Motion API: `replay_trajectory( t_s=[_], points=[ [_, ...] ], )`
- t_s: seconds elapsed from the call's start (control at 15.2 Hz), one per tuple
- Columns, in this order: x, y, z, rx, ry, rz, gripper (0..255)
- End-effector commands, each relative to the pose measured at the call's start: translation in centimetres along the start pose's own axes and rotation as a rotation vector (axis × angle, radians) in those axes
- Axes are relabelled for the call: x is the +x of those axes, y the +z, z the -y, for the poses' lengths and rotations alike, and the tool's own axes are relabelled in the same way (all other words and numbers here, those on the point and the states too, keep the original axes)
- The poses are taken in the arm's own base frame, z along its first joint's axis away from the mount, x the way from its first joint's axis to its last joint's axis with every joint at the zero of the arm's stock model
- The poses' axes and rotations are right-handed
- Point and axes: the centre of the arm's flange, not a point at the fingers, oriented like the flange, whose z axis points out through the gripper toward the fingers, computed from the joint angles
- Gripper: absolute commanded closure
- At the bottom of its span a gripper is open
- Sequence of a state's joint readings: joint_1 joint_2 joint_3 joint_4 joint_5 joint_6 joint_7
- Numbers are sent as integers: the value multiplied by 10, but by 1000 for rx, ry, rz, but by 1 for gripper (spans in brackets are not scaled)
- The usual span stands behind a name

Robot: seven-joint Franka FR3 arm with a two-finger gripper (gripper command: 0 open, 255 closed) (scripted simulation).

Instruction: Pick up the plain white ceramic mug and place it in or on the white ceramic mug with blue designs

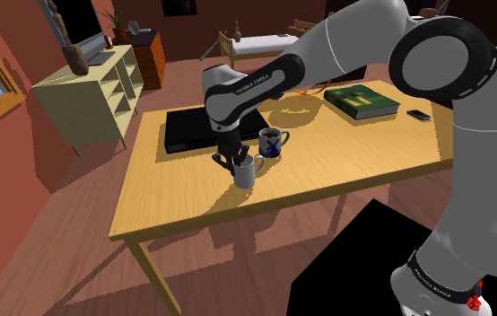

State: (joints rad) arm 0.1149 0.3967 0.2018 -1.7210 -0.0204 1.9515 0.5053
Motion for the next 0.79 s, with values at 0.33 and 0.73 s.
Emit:
replay_trajectory(
  t_s=[0.33, 0.73],
  points=[
    [-3, -15, -1, -1, 0, 2, 255],
    [-8, -46, -2, -1, 0, 2, 255]
  ],
)
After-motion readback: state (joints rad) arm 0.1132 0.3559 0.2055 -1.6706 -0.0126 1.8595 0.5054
